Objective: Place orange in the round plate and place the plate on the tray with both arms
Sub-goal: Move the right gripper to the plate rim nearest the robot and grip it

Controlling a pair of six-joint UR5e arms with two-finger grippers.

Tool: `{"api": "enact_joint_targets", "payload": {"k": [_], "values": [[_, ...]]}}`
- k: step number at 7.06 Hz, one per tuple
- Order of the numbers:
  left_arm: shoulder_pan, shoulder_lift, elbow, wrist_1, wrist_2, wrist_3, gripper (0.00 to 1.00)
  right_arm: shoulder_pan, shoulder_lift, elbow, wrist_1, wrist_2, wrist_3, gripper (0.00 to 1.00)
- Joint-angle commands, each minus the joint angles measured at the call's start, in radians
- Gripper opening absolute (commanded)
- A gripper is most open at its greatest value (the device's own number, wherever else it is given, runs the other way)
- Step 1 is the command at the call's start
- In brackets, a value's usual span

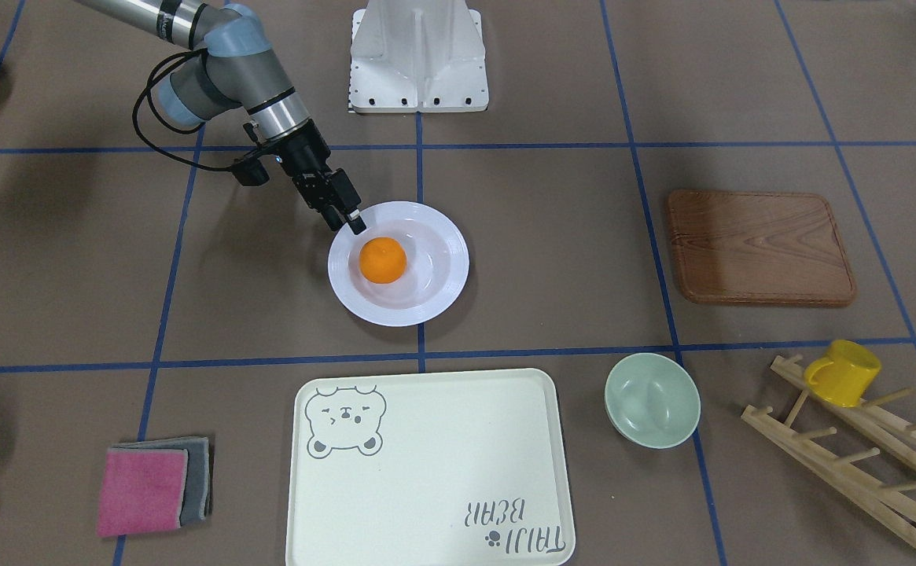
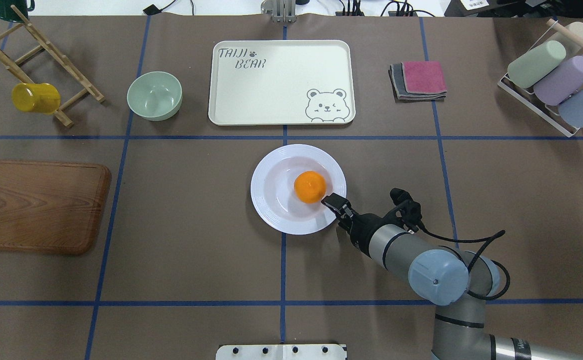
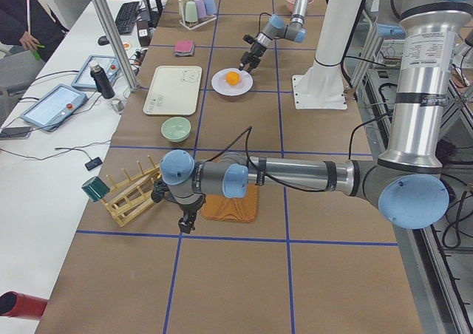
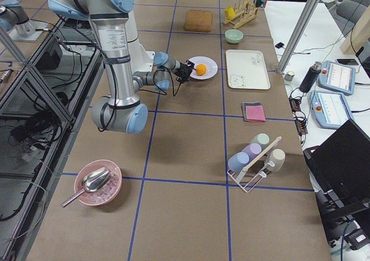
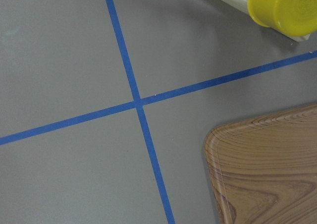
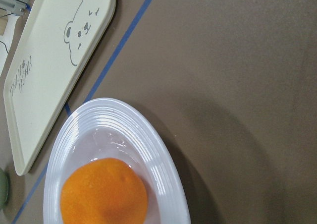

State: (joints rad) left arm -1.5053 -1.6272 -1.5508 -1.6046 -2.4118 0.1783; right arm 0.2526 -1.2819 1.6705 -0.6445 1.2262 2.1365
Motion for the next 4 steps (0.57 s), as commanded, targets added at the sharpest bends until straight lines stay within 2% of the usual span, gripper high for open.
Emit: {"api": "enact_joint_targets", "payload": {"k": [1,2,4], "values": [[0.000,0.000,0.000,0.000,0.000,0.000,1.00,-0.003,0.025,-0.015,0.000,0.000,0.049,0.21],[0.000,0.000,0.000,0.000,0.000,0.000,1.00,0.002,0.026,-0.008,0.005,0.001,0.048,0.00],[0.000,0.000,-0.002,0.000,-0.001,0.000,1.00,0.014,0.012,0.011,0.037,0.003,0.049,0.00]]}}
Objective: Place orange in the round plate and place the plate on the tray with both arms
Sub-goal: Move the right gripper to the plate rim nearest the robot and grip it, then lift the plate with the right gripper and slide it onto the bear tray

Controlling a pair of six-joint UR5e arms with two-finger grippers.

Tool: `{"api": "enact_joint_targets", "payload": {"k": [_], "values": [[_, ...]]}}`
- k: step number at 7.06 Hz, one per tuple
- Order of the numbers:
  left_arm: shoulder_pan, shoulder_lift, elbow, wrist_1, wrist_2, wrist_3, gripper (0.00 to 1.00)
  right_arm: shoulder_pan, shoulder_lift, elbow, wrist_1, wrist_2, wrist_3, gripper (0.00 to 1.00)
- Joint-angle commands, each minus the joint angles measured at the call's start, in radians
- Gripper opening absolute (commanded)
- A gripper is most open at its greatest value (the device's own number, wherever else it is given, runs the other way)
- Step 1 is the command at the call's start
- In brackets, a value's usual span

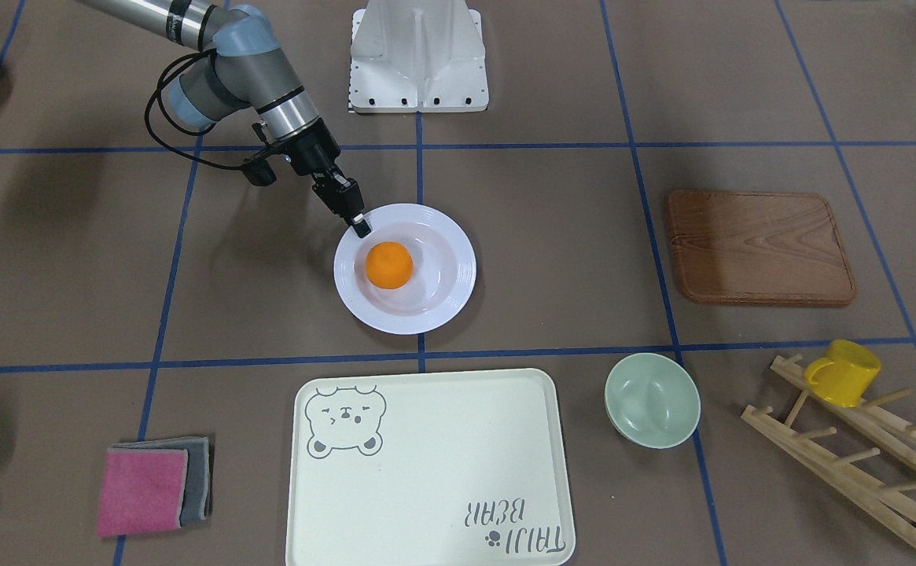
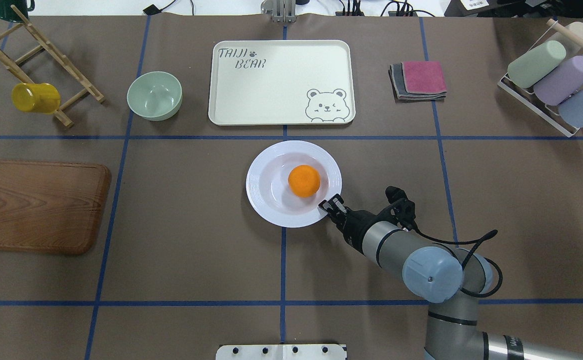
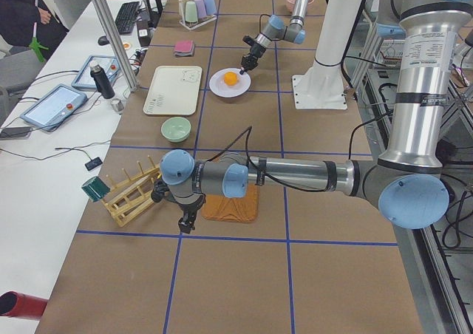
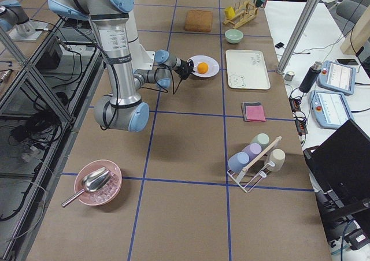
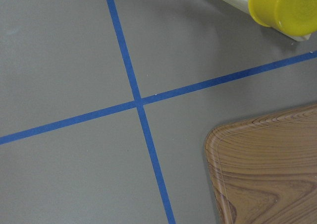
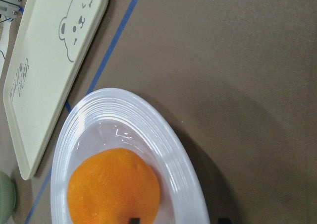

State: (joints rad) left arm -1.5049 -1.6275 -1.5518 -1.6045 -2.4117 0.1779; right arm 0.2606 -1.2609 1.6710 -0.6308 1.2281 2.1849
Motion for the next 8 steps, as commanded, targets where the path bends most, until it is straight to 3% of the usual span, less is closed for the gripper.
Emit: {"api": "enact_joint_targets", "payload": {"k": [1,3,5,6,8], "values": [[-0.001,0.001,-0.005,0.000,-0.001,0.000,1.00,0.008,-0.023,0.012,0.076,-0.008,0.003,0.00],[-0.001,0.001,-0.008,0.000,-0.001,0.000,1.00,0.009,-0.026,0.010,0.188,-0.108,0.001,0.00],[-0.001,0.001,-0.014,0.001,0.000,-0.003,1.00,0.073,0.003,0.000,0.256,-0.145,0.003,0.00],[-0.001,0.001,-0.016,0.001,0.000,-0.005,1.00,0.135,0.062,-0.063,0.256,-0.144,0.010,0.00],[0.000,0.000,-0.017,0.001,0.000,-0.005,1.00,0.244,0.281,-0.343,0.253,-0.119,0.048,0.00]]}}
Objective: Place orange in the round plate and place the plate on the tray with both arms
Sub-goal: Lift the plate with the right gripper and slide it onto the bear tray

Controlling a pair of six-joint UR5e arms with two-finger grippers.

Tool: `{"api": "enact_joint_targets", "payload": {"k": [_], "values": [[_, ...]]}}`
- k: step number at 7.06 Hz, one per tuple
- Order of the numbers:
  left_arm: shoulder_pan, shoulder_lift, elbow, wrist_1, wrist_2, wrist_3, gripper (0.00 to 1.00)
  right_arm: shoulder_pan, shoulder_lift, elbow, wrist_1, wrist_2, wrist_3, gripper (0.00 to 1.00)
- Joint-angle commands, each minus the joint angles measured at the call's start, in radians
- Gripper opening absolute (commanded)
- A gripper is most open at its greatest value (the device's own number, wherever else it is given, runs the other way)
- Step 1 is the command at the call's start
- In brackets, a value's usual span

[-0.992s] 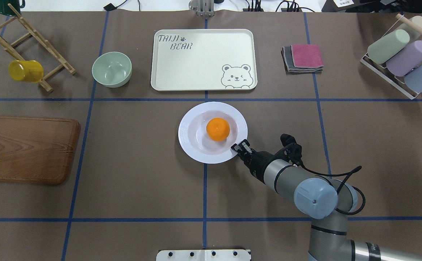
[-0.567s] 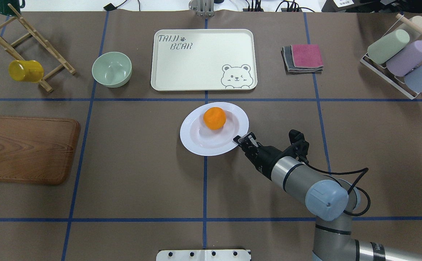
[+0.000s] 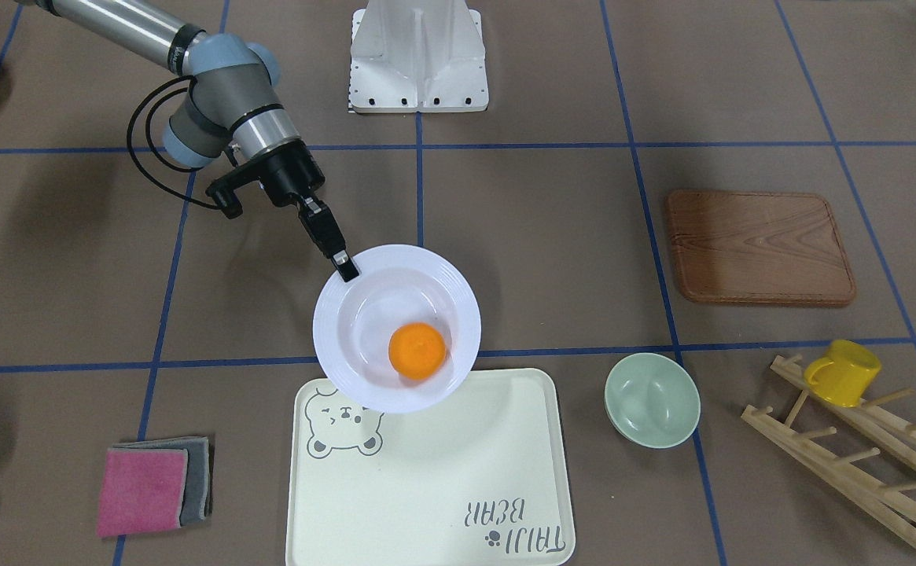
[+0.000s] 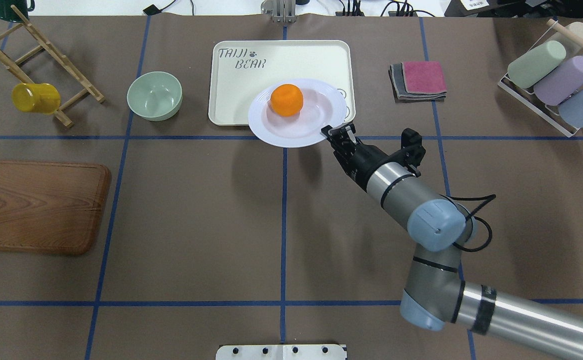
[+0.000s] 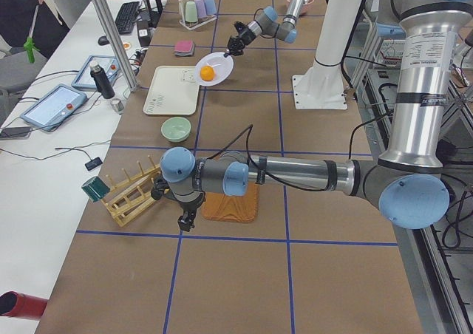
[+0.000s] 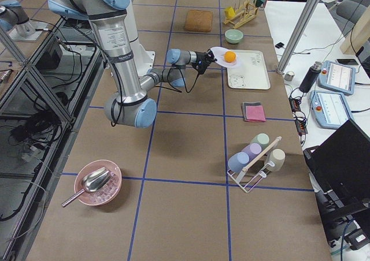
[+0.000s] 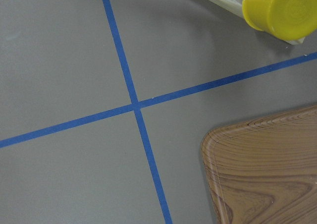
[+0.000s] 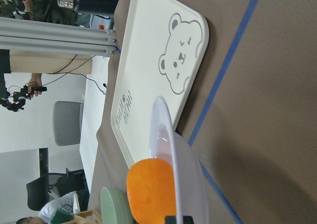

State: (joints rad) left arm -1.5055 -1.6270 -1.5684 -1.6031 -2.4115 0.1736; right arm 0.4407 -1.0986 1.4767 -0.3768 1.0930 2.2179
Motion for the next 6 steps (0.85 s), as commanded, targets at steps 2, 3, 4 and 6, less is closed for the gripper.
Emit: {"api": "enact_joint_targets", "payload": {"k": [2,3,4,6], "values": [[0.001,-0.001,-0.009,0.002,0.000,-0.002,1.00,0.105,0.274,-0.359,-0.010,0.031,0.080,0.00],[-0.001,0.001,-0.018,0.005,0.000,-0.003,1.00,0.105,0.314,-0.428,-0.011,0.031,0.080,0.00],[-0.001,-0.001,-0.022,0.005,0.000,-0.006,1.00,0.104,0.325,-0.449,-0.019,0.034,0.075,0.75],[0.001,-0.001,-0.027,0.005,0.002,-0.011,1.00,0.108,0.309,-0.326,-0.229,0.171,-0.136,1.00]]}}
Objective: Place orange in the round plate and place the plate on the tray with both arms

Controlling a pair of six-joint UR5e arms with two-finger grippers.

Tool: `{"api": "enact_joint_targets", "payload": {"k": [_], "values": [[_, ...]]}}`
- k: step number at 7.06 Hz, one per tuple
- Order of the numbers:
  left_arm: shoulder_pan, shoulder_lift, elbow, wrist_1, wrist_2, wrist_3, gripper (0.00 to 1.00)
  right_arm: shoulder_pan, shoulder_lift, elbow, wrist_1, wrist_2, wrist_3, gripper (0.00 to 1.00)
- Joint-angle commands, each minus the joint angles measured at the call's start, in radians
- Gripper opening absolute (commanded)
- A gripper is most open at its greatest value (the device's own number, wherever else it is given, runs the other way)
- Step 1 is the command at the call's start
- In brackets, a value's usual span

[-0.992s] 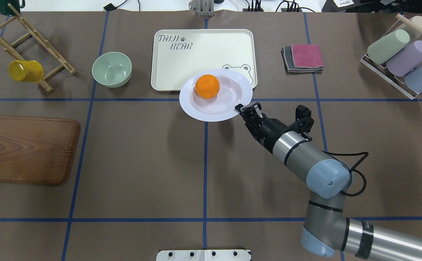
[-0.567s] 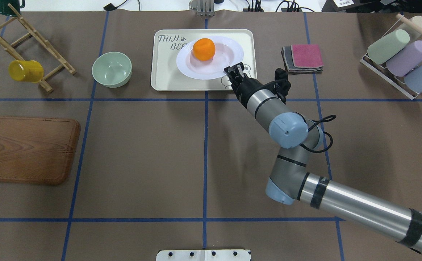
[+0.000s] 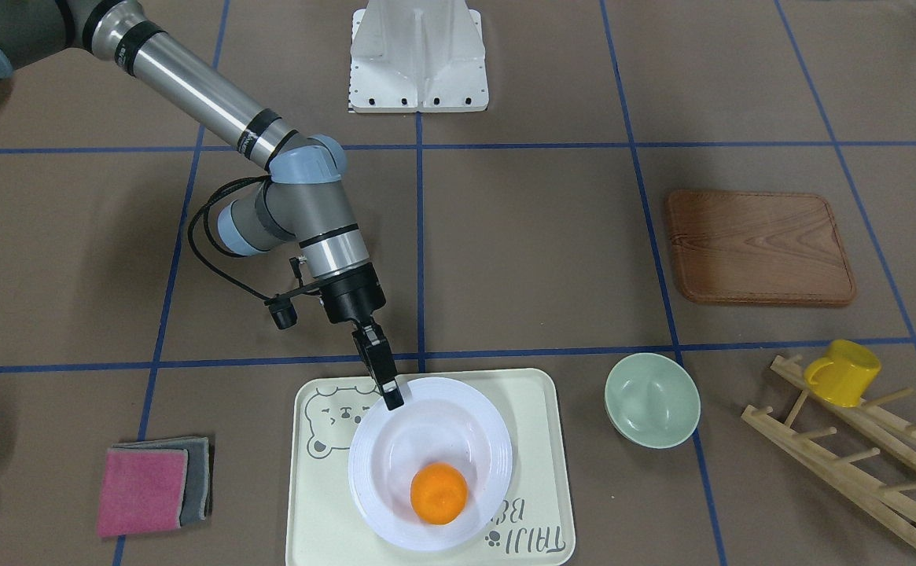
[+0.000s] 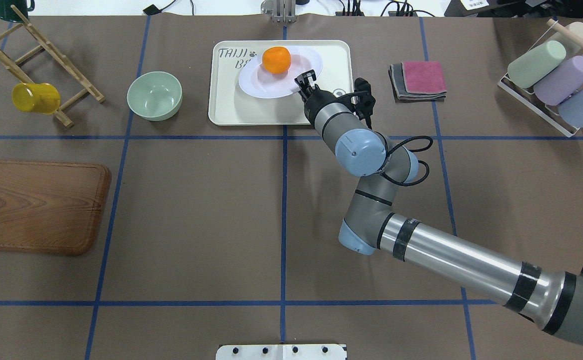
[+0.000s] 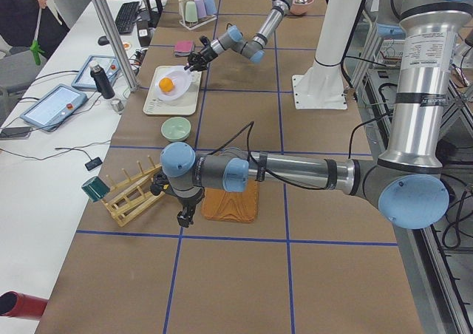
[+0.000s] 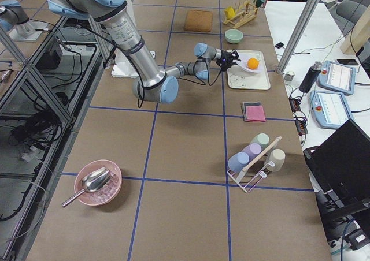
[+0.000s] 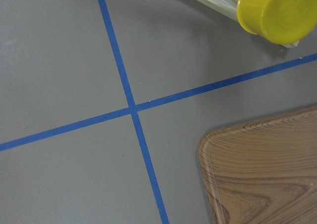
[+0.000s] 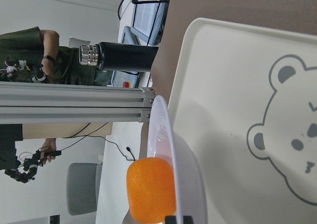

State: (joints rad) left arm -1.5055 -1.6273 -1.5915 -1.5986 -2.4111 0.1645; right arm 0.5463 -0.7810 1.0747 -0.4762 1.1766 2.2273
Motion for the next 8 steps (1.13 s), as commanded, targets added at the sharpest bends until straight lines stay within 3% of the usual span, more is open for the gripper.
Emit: {"api": "enact_joint_targets", "payload": {"k": [1,2,4,6,8], "values": [[-0.001,0.001,-0.005,0.000,0.000,-0.002,1.00,0.014,-0.091,0.229,-0.294,0.178,-0.261,1.00],[-0.002,0.001,-0.005,-0.001,-0.002,0.006,1.00,0.071,-0.131,0.348,-0.456,0.372,-0.385,1.00],[-0.008,0.023,-0.030,-0.014,0.000,-0.003,1.00,0.223,-0.144,0.512,-0.782,0.611,-0.646,1.00],[-0.044,0.020,-0.076,0.092,0.013,-0.031,1.00,0.411,-0.246,0.567,-0.838,0.835,-0.899,1.00],[-0.071,0.076,-0.196,0.237,0.010,-0.034,1.00,0.605,-0.335,0.570,-0.927,0.990,-1.265,1.00]]}}
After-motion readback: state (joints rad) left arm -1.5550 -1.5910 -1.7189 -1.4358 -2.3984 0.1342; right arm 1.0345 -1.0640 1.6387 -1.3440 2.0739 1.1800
